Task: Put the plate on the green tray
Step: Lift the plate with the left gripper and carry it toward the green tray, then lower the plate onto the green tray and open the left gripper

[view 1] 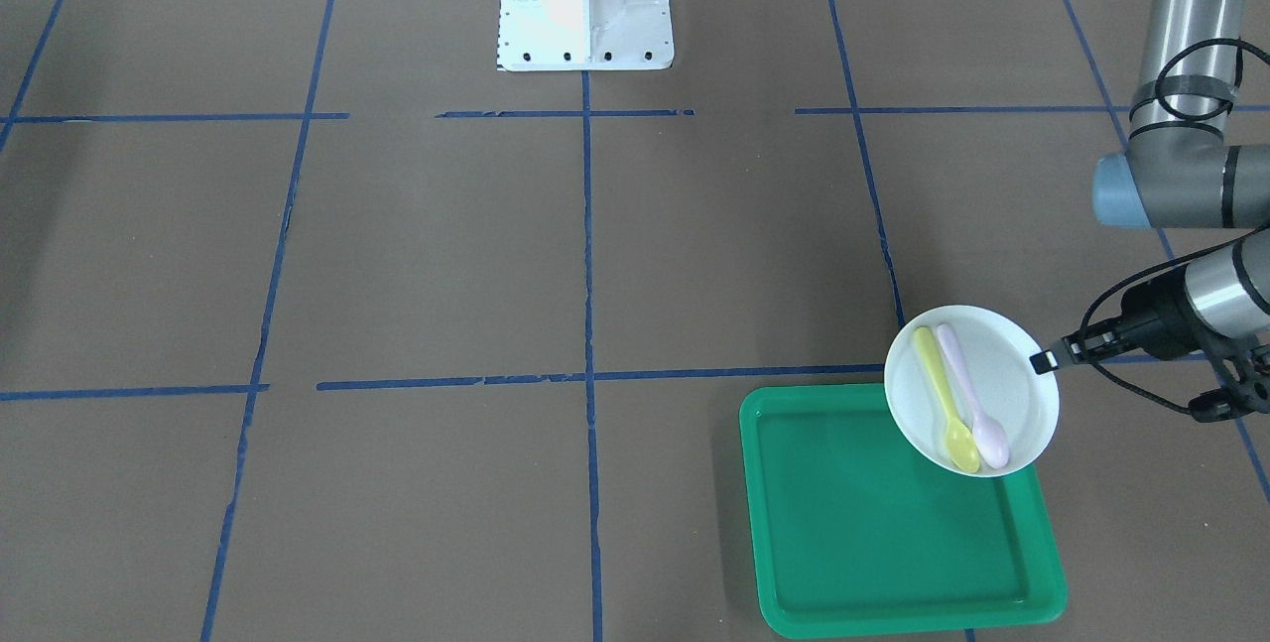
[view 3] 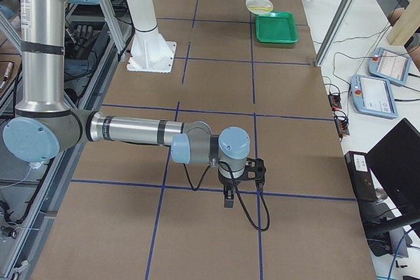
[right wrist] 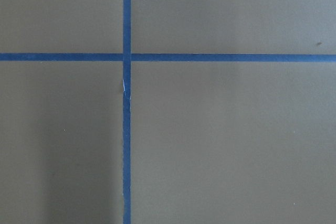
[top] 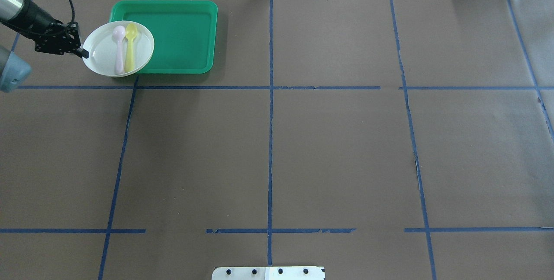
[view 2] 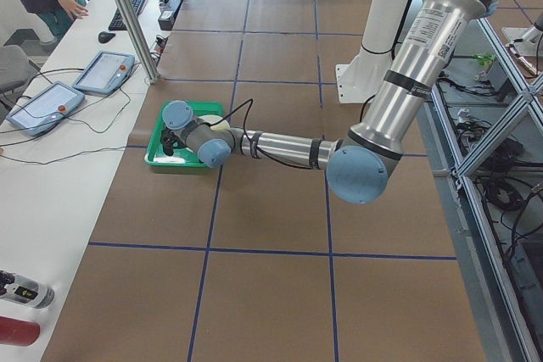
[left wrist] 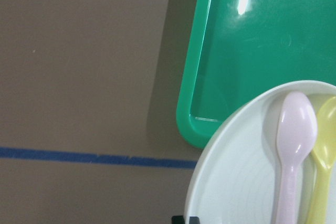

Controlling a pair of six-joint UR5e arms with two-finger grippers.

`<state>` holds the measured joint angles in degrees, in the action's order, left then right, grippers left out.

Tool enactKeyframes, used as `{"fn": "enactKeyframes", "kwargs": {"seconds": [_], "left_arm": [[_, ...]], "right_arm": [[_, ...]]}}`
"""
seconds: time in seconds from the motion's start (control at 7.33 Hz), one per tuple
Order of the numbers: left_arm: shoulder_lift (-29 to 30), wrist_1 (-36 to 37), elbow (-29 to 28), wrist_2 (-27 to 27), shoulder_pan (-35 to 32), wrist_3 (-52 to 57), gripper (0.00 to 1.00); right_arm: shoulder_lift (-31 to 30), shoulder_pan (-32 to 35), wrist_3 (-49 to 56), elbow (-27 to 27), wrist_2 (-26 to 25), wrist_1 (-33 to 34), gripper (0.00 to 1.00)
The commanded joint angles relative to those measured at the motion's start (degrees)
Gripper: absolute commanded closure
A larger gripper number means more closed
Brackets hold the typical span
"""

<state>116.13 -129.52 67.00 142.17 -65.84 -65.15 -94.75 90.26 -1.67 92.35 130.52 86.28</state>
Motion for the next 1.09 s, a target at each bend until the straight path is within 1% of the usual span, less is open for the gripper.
{"fn": "enactKeyframes", "kwargs": {"seconds": [0.0, 0.27, 0.68, 0.82, 0.95], "left_arm": [[4.9, -9.7, -7.4, -6.1, 3.7, -15.9, 1.0], [6.4, -14.2, -11.1, -10.0, 5.6, -21.0, 1.0], [6.6, -14.5, -11.5, -10.2, 6.1, -21.2, 1.0], [6.1, -17.7, -11.6, -10.4, 6.7, -21.0, 0.01], [5.9, -18.2, -11.8, -11.0, 6.9, -21.1, 0.0]], "right_arm": [[0.0, 0.0, 0.0, -0.1, 0.0, -0.1, 0.0], [0.0, 0.0, 0.0, 0.0, 0.0, -0.1, 0.0], [-0.1, 0.0, 0.0, 0.0, 0.0, -0.1, 0.0], [0.0, 0.0, 0.0, 0.0, 0.0, 0.0, 0.0], [0.0, 0.0, 0.0, 0.0, 0.0, -0.1, 0.0]]}}
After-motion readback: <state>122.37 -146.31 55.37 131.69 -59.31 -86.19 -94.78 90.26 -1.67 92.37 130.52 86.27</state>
